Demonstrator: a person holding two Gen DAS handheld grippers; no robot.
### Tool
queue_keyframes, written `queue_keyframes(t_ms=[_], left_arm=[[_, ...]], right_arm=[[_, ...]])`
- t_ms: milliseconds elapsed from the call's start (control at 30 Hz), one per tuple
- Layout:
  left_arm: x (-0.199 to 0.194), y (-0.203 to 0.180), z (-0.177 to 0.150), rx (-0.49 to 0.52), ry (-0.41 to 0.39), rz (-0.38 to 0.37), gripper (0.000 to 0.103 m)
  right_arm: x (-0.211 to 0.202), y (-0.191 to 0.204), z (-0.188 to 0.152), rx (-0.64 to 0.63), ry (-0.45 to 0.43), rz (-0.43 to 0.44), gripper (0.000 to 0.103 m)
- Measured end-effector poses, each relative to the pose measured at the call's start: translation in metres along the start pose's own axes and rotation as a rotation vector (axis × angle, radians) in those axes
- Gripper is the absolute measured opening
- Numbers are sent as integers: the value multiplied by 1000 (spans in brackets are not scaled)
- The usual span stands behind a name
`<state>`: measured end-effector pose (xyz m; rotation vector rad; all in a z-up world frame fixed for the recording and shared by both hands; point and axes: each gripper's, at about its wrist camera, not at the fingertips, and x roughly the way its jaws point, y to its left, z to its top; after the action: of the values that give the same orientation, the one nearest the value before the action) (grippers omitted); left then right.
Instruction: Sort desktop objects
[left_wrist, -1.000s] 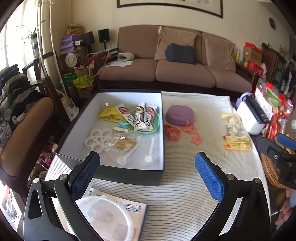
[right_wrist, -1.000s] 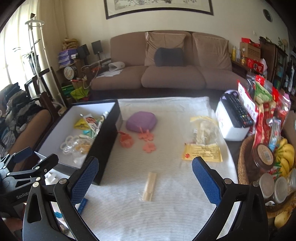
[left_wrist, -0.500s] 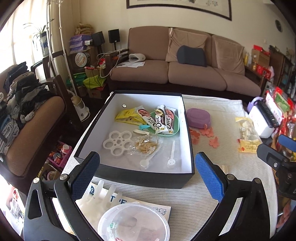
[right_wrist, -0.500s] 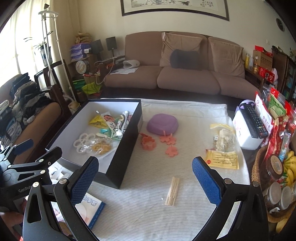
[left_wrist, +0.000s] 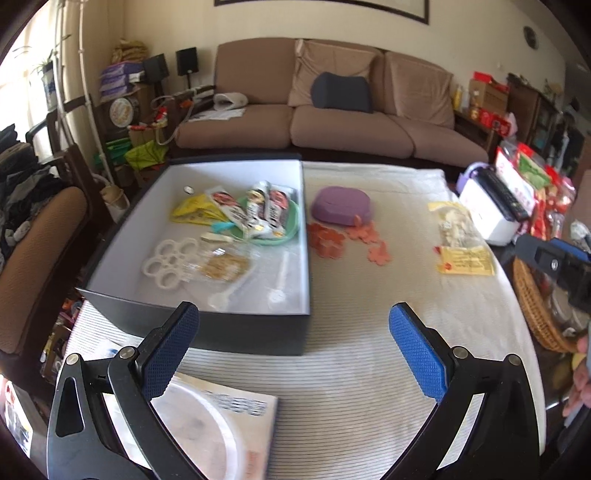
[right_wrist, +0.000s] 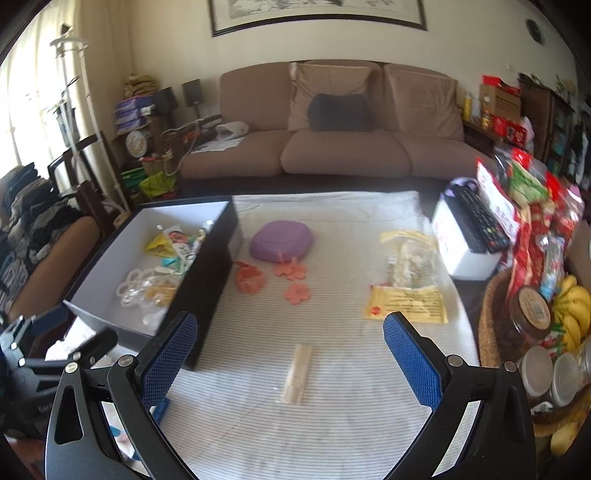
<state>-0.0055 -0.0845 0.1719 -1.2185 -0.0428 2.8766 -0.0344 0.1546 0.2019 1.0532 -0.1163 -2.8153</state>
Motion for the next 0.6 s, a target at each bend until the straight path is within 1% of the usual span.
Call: queue_keyframes(t_ms=[167, 300, 367, 433, 500, 533, 600], left_arm=[[38, -54, -22, 47, 62, -59, 103], [74, -97, -34, 96, 93, -69, 103], [91, -112, -37, 110, 104, -74, 102], [110, -130, -40, 129, 131, -61, 101], [125, -143, -44, 138, 154, -84, 98], [132, -148, -45, 146, 161, -97, 94], [144, -157, -48, 167, 178, -88, 87]], right_arm=[[12, -54, -23, 106, -2, -55, 103], [25, -88, -37, 171, 8, -71, 103], [31, -99, -43, 178, 8, -79, 103], [37, -106, -48, 168, 13, -91, 103], [43, -110, -51, 151, 22, -99, 103], [46, -112, -53, 147, 27, -99, 103], [53, -117, -55, 166, 45, -84, 103]])
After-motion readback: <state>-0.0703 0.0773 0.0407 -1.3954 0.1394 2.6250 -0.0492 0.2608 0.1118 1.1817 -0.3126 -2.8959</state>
